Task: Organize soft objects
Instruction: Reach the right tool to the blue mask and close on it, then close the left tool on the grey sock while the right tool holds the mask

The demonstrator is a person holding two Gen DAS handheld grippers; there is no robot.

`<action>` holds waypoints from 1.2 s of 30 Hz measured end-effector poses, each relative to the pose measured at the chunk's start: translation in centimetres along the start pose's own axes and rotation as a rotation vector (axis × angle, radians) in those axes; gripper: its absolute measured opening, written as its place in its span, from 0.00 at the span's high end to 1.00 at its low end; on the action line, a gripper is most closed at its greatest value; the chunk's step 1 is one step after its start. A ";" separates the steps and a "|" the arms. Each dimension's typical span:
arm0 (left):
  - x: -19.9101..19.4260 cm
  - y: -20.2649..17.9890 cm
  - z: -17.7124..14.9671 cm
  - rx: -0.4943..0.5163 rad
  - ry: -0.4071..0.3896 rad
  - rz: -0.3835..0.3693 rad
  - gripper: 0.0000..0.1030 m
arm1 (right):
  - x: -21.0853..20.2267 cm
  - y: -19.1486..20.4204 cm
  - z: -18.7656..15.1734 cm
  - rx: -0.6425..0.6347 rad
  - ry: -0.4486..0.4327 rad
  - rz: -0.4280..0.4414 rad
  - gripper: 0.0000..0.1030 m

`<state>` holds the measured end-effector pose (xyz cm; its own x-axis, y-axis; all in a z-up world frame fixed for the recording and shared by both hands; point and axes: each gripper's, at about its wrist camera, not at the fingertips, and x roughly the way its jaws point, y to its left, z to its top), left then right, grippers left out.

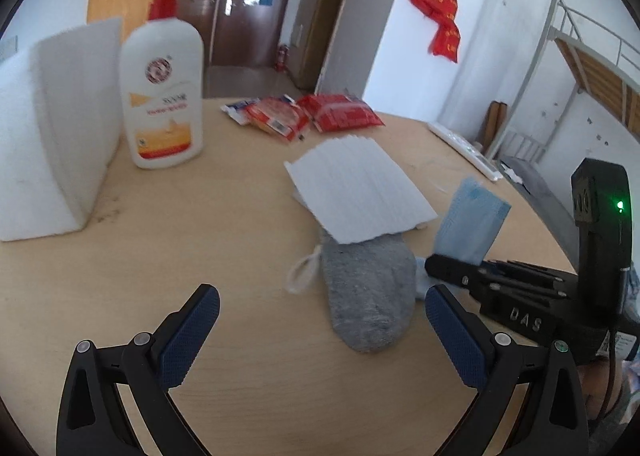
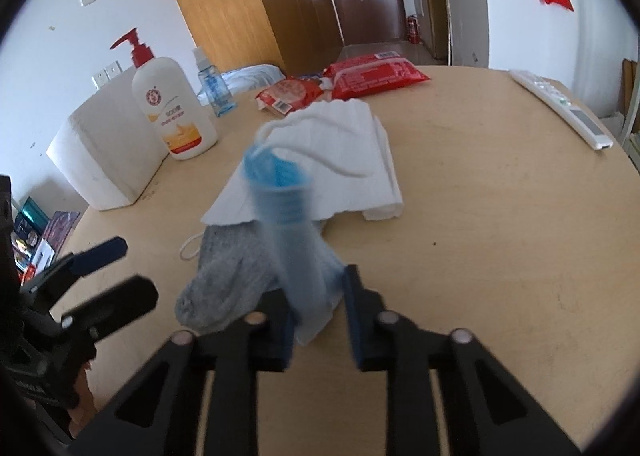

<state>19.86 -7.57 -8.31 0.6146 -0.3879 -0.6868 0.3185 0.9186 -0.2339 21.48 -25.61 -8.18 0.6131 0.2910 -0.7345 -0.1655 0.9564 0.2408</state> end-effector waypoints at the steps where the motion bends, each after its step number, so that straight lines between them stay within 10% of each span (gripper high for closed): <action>1: 0.3 -0.1 0.0 0.001 0.009 -0.007 0.01 | 0.0 -0.2 0.1 0.009 -0.003 0.006 0.87; 12: 2.6 -2.3 -0.5 0.008 0.114 -0.101 0.15 | -0.8 -1.3 0.0 0.042 -0.015 0.032 0.87; 28: 3.0 -3.9 -0.4 0.024 0.112 -0.084 0.84 | -1.1 -2.1 -0.3 0.065 -0.020 0.061 0.87; 36: 2.3 -3.9 -0.3 0.025 0.094 -0.104 0.93 | -1.3 -2.6 -0.3 0.082 -0.030 0.064 0.87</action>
<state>19.81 -11.99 -9.15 0.5077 -0.4708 -0.7215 0.3956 0.8714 -0.2902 20.88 -28.47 -8.05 0.6261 0.3492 -0.6972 -0.1417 0.9302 0.3386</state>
